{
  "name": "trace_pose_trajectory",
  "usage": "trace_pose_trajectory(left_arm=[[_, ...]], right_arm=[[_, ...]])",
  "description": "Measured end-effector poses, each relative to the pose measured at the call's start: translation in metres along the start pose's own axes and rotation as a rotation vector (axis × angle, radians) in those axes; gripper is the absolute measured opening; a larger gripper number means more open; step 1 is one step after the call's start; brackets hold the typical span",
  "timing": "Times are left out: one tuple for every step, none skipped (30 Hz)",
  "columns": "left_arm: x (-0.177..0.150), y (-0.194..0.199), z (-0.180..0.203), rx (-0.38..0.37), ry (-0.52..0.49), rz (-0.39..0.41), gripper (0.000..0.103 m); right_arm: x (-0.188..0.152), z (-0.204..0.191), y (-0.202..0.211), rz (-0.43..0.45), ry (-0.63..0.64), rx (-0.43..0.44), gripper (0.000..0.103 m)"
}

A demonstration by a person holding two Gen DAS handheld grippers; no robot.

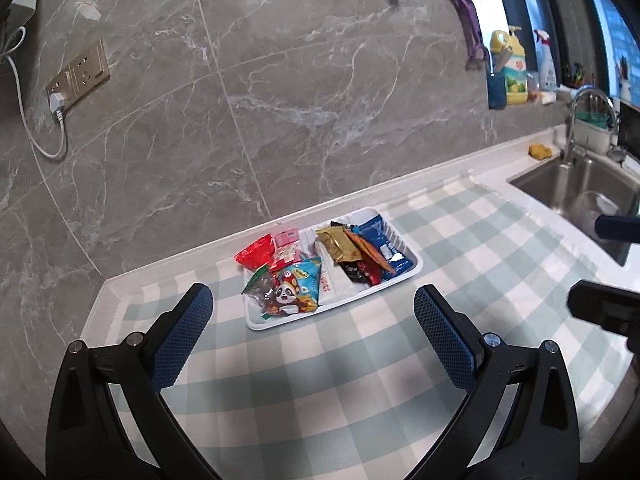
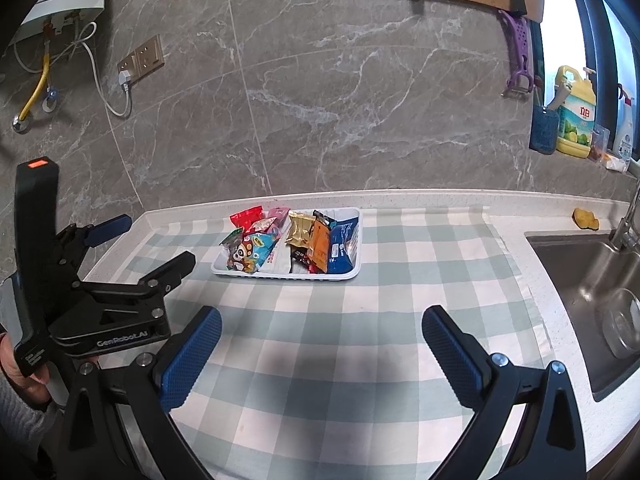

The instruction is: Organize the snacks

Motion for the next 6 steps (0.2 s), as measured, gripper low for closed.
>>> trace_pose_trajectory(left_arm=[[-0.0003,0.0007,-0.0004,-0.006,0.008,-0.002,0.102],[-0.0011,0.0006,-0.0015,-0.005,0.018,-0.011,0.102],[-0.0021,-0.0011,-0.0029,-0.014,0.029,-0.028,0.102],[-0.0034,-0.0036,-0.0044,-0.027,0.042,-0.04,0.102],[-0.0045,-0.0045,-0.0053,-0.038,0.049,-0.047,0.102],[-0.0064,-0.0059,-0.0071,-0.067,0.064,-0.054,0.102]], right_arm=[[-0.0004,-0.0004,-0.0005,-0.001,-0.002,0.001,0.102],[-0.0008,-0.0011,-0.0012,-0.002,-0.003,0.001,0.102],[-0.002,-0.0001,-0.0003,-0.002,-0.005,-0.001,0.102],[-0.0026,-0.0005,-0.0008,-0.003,-0.006,-0.002,0.102],[-0.0035,-0.0003,-0.001,-0.004,-0.008,-0.003,0.102],[-0.0035,-0.0003,-0.001,-0.004,-0.008,-0.003,0.102]])
Point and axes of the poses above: each gripper's, at about its wrist camera, not at the fingertips, and y roughly against the way its jaws point, z to its right, x to its top, the point moved 4 cm from there along -y, roughly the way its jaws point, and after that the axes turned 2 degrees about x, right-handed, at the moved point
